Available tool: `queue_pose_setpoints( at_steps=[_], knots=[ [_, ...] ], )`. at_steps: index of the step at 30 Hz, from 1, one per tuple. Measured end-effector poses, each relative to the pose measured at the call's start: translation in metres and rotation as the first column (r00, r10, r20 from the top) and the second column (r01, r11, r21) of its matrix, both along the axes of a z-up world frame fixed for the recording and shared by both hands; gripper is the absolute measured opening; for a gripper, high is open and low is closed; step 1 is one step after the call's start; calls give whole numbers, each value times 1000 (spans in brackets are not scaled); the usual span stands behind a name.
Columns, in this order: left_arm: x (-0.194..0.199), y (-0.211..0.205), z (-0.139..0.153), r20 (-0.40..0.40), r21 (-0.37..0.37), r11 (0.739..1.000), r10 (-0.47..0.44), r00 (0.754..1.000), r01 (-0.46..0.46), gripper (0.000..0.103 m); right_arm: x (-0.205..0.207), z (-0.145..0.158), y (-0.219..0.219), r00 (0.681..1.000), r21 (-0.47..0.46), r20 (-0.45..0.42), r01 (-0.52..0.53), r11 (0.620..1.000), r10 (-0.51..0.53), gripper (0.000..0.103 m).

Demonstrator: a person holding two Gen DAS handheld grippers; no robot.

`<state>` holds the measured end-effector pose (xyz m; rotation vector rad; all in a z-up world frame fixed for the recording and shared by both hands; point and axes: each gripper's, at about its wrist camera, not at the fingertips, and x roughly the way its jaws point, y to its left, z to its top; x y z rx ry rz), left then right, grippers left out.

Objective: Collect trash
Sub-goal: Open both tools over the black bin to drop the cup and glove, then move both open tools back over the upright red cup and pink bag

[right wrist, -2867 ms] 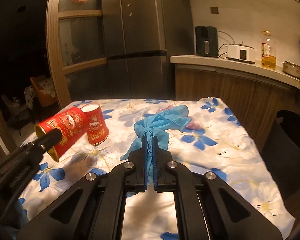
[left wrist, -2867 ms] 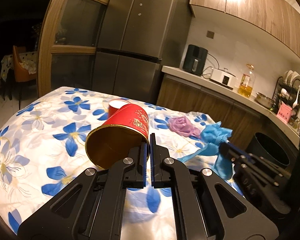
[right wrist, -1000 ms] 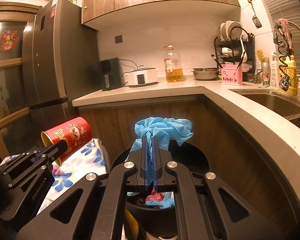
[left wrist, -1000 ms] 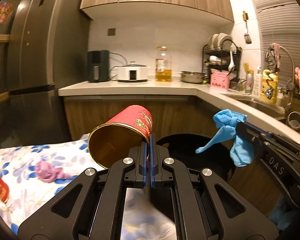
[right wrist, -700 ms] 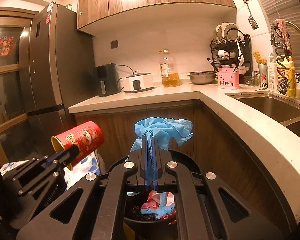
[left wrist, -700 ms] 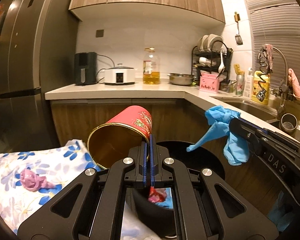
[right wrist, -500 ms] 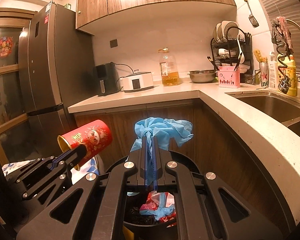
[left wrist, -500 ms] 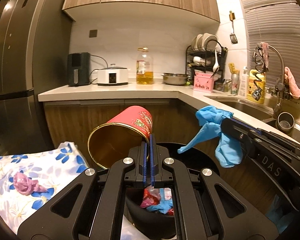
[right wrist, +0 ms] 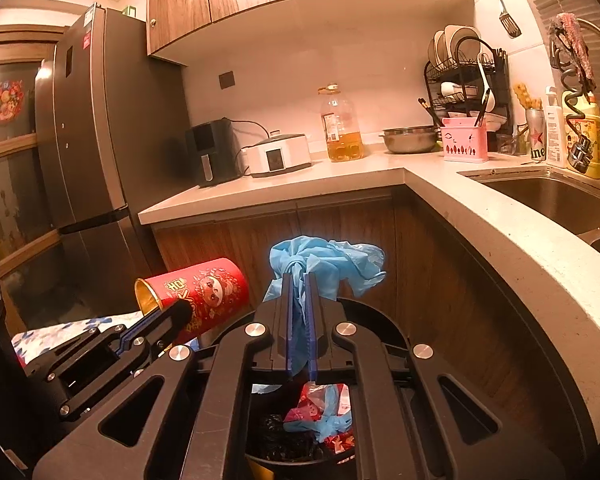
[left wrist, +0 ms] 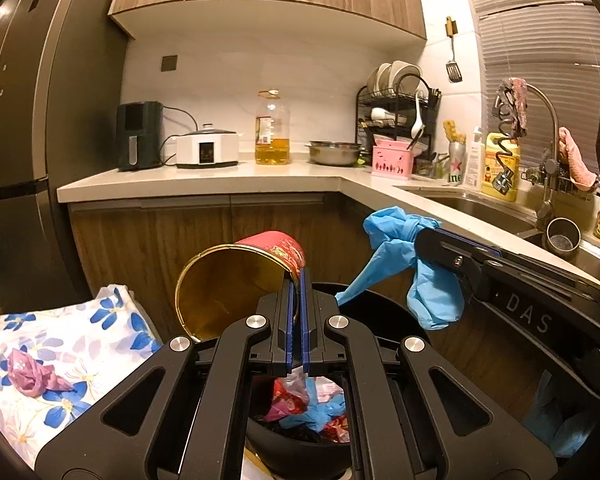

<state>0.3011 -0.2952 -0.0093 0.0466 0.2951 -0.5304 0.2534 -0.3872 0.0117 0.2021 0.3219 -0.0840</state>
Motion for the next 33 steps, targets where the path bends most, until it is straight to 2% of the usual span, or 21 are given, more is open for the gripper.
queue_pose_setpoints(
  at_steps=[1,4,5,6,8,10,16,24,27,33],
  knots=[
    [1,-1,-1,-3,-1,1000,-5,1000,5,2,1,0,-1,1000,3,-2,0,1000,0,10],
    [3,-2,-3,-16,-5,1000,-23,1000,22,3,2,-1,-3,1000,11,-1,2,1000,-2,31],
    [4,-4,-6,-25,2,1000,-30,999,30,4,2,-2,-4,1000,14,0,5,1000,-5,41],
    [5,-5,-7,-28,10,999,-32,999,32,7,2,-2,-5,1000,21,0,9,1000,-9,45],
    [4,-7,-11,-29,26,999,-39,999,40,20,1,-3,-7,1000,26,0,20,999,-20,46],
    [4,-7,-14,-28,29,999,-34,999,35,44,-1,-4,-8,999,27,-2,35,999,-35,48],
    [0,9,-18,-30,9,1000,13,999,-13,66,-5,-7,-10,998,33,-17,68,997,-67,57],
    [-16,39,-17,-32,-6,992,128,991,-128,81,-14,-9,2,996,3,-17,86,996,-85,71],
    [-26,54,-16,-31,-20,985,170,985,-171,83,-20,-10,6,995,-3,-12,96,995,-96,76],
    [-47,89,-14,-13,-39,962,270,963,-270,84,-32,-12,20,994,-3,-1,113,994,-113,78]
  ],
)
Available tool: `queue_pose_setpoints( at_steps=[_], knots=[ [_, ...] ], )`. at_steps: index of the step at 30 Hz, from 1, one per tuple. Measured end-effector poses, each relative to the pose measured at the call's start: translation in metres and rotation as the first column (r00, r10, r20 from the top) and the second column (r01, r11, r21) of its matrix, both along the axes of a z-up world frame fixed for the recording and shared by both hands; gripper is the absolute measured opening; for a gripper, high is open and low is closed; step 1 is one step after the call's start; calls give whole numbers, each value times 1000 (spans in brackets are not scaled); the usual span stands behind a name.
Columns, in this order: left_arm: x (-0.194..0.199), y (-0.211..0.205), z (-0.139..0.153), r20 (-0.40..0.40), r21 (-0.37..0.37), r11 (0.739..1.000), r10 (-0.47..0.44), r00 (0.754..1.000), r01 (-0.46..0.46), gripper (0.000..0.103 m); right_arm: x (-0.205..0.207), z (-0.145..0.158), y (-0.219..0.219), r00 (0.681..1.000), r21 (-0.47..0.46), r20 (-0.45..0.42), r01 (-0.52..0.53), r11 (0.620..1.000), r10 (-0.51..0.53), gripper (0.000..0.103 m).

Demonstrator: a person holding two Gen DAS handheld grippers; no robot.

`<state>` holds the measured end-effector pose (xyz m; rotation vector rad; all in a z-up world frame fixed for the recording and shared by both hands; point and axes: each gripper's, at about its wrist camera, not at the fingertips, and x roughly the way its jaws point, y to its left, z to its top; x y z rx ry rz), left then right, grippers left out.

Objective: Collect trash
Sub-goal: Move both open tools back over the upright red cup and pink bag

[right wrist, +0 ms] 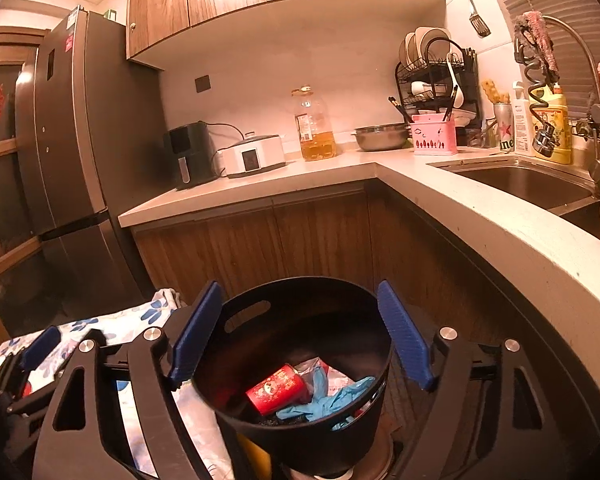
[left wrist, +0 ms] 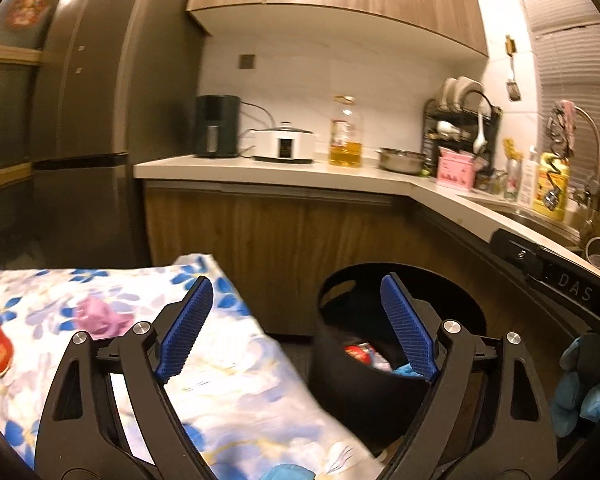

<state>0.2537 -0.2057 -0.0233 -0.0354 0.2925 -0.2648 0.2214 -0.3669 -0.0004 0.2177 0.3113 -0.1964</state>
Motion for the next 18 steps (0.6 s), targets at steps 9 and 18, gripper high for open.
queue_pose_setpoints(
  at_steps=[9,18],
  knots=[
    [-29,66,-11,11,15,983,185,983,-185,85,-9,-11,41,998,0,-1,-58,998,58,79],
    [-50,158,-28,-14,28,914,405,914,-404,85,-1,-31,104,981,17,-55,-184,983,185,79]
  ],
)
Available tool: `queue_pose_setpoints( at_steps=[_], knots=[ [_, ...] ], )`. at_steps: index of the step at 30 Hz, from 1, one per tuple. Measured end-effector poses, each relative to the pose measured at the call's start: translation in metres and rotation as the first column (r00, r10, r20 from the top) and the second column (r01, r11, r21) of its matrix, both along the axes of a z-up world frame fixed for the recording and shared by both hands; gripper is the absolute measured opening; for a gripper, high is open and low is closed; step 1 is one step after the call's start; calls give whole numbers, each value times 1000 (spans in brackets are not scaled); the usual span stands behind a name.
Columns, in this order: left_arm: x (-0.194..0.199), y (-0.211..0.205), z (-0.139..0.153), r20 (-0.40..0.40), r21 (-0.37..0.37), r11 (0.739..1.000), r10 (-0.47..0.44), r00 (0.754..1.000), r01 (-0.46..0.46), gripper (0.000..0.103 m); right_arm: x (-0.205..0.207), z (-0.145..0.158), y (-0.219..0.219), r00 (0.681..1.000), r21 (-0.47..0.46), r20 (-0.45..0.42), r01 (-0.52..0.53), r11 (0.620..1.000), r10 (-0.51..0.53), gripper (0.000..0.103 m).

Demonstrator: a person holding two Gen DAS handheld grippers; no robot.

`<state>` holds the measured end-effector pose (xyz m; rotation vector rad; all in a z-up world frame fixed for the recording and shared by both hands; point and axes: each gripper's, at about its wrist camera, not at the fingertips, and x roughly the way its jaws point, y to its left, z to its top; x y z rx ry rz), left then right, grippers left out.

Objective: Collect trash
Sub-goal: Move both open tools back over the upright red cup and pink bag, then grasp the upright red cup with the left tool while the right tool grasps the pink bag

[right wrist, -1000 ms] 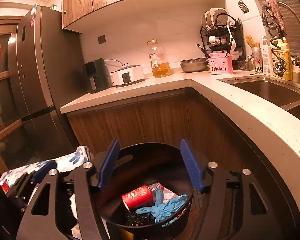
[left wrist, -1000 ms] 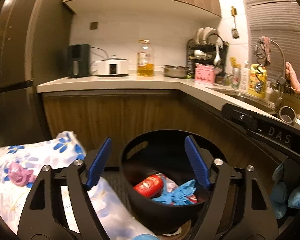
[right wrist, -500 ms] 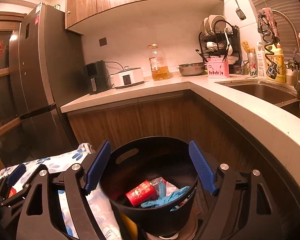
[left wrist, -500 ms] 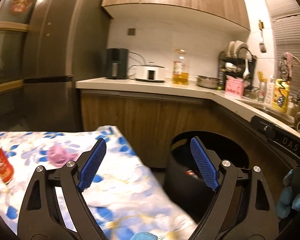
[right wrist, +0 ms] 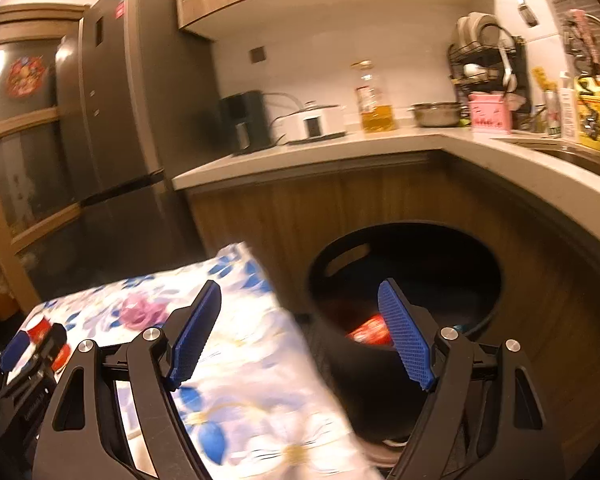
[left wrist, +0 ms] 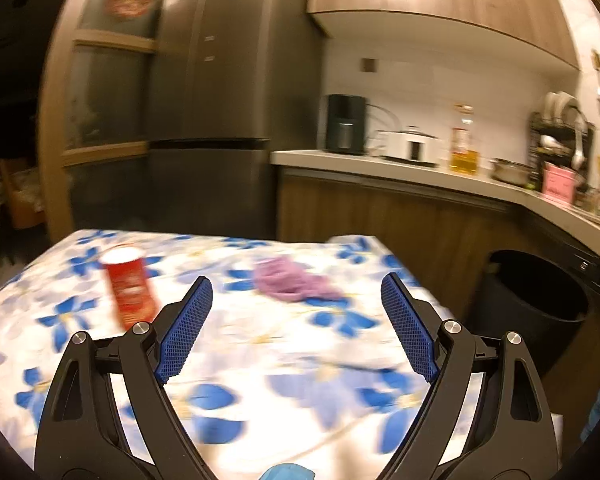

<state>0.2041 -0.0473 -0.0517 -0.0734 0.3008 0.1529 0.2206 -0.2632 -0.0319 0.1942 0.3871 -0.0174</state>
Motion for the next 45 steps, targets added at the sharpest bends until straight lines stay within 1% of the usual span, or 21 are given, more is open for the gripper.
queue_pose_setpoints(
  at_steps=[4,6,11,17,19,21,25,27,29,34,39,42,45],
  knots=[
    [-7,43,-5,-6,14,995,101,995,-101,85,4,-8,33,998,-14,-16,-56,998,56,79],
    [-10,59,-7,-1,21,991,132,991,-132,85,9,-11,50,996,-17,-24,-87,996,87,79],
    [-11,101,-8,3,-12,980,199,980,-199,85,16,-19,91,988,-15,-34,-151,988,150,79],
    [13,127,-14,-28,-26,976,216,976,-216,85,27,-23,128,980,-31,-39,-195,980,193,79],
    [25,135,-15,-47,-48,974,217,975,-219,85,31,-23,135,979,-34,-40,-201,979,200,79],
    [33,141,-18,-59,-66,973,219,974,-222,84,36,-24,143,978,-36,-38,-206,978,205,79],
    [50,148,-22,-87,-79,971,220,972,-227,84,46,-25,158,976,-46,-36,-216,975,214,79],
    [55,150,-23,-89,-83,970,221,971,-228,84,51,-27,164,976,-54,-37,-218,974,216,79],
    [60,152,-24,-94,-88,971,213,972,-222,80,55,-29,169,975,-55,-40,-222,973,220,79],
    [69,155,-31,-124,-96,975,187,974,-200,65,69,-35,184,973,-58,-59,-228,972,225,79],
    [74,169,-41,-160,-171,967,163,974,-190,54,83,-39,198,971,-73,-64,-236,969,232,79],
    [72,177,-45,-159,-216,958,156,975,-188,53,92,-43,203,969,-79,-73,-240,967,235,79],
    [70,179,-48,-148,-230,957,146,978,-177,52,99,-48,208,968,-86,-82,-244,966,237,79]
  ],
)
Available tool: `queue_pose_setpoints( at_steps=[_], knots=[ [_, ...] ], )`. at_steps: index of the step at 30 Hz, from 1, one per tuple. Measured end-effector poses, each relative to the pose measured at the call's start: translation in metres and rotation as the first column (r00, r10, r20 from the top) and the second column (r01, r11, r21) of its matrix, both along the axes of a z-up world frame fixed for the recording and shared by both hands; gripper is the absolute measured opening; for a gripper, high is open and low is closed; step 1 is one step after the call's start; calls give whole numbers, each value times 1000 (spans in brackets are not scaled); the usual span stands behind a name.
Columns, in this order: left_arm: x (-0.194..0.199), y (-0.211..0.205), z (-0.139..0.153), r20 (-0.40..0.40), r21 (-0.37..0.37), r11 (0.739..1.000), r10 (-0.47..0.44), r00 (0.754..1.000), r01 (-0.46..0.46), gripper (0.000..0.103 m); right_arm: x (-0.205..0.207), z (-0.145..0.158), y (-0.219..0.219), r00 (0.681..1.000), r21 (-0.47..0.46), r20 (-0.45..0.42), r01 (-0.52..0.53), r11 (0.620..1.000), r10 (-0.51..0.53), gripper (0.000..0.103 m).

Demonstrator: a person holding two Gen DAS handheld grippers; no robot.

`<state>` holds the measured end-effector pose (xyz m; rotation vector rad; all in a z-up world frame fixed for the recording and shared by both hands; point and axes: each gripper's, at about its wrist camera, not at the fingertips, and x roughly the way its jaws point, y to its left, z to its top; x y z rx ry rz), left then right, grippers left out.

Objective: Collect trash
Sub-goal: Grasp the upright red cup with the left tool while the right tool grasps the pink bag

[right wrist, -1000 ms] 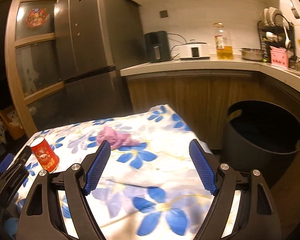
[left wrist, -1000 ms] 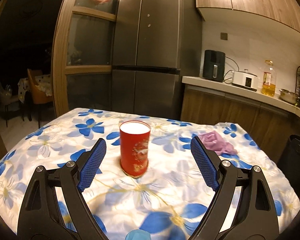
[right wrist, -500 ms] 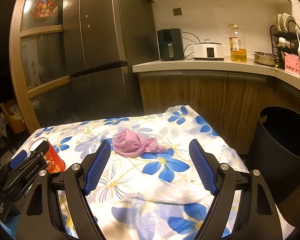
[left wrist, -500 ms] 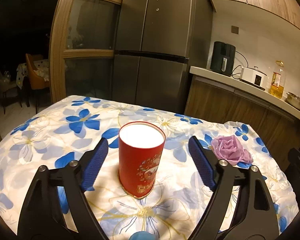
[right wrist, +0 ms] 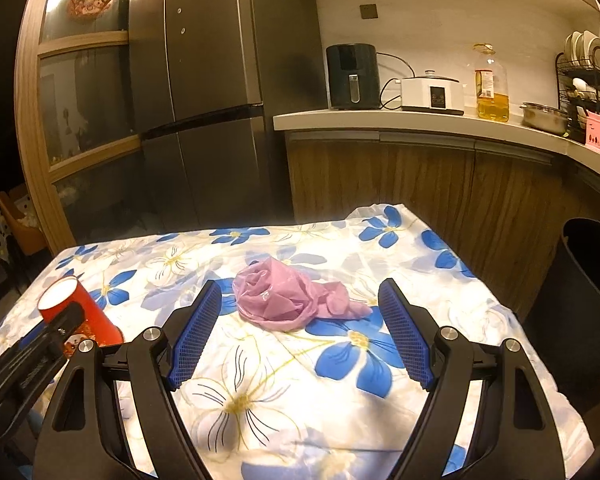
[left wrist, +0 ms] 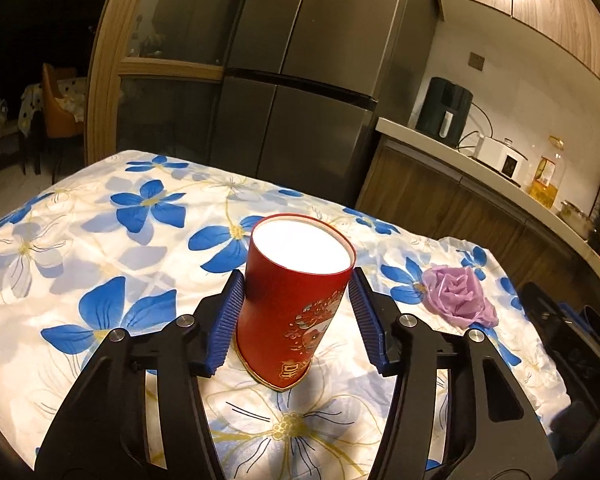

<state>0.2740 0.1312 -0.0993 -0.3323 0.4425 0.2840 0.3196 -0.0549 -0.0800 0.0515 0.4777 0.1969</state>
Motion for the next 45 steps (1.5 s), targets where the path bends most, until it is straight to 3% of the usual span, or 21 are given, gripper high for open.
queue_pose_setpoints(
  at_steps=[8,16,19,30,33,39,45],
  knots=[
    [-17,5,0,77,-31,999,16,997,-13,52,23,-13,8,999,1,-36,18,1000,-18,75],
    [-21,10,-3,86,-65,998,17,996,-11,52,52,-28,25,994,-9,-105,37,999,-38,67],
    [-22,7,-3,91,-54,999,7,996,-2,52,56,-34,31,992,-31,-120,36,999,-40,61],
    [-23,5,-4,93,-46,999,-3,996,7,52,65,-45,35,984,-57,-173,35,998,-44,20],
    [-23,6,-4,93,-44,999,-5,996,9,52,64,-44,34,985,-50,-168,36,998,-44,13],
    [-22,5,-3,90,-39,999,-6,996,10,52,59,-37,29,989,-26,-140,45,999,-48,5],
    [-22,5,-3,91,-38,999,-6,996,9,52,40,-18,25,997,-16,-78,27,999,-29,4]
  ],
)
